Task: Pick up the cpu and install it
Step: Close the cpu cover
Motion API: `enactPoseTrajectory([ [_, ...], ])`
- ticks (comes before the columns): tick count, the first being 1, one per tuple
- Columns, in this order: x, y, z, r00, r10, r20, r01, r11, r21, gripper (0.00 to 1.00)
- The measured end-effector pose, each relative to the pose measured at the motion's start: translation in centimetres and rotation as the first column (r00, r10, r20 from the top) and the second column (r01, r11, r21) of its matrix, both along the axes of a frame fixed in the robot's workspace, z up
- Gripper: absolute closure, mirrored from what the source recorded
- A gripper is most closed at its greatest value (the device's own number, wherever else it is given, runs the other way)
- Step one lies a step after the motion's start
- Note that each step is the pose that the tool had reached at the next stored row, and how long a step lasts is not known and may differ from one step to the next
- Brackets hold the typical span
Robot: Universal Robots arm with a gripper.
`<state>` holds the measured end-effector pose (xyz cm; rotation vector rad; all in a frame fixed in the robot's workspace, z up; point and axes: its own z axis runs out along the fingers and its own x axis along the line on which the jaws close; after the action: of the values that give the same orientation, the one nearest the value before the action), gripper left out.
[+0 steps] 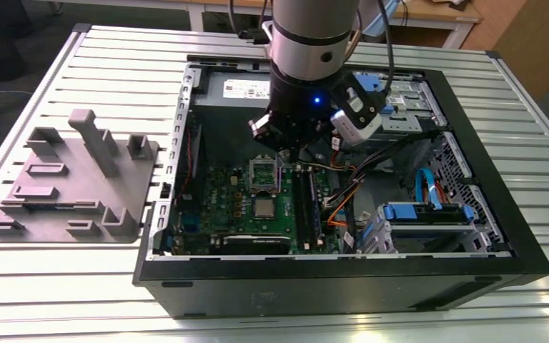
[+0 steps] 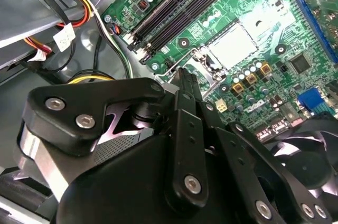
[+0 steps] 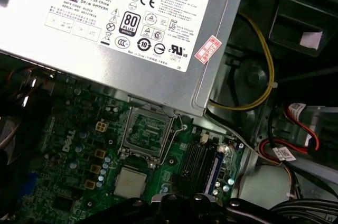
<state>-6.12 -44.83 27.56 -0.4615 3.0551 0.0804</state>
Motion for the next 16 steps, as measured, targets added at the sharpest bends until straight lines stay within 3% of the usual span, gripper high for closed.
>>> enactPoseTrajectory([
  [11, 0.08, 0.11, -0.97, 1.0000, 0.001, -0.0001, -0.001, 1.0000, 0.0002, 0.89],
  [16, 0.08, 0.19, -1.09, 1.0000, 0.000, 0.0000, 0.000, 1.0000, 0.0001, 0.89],
])
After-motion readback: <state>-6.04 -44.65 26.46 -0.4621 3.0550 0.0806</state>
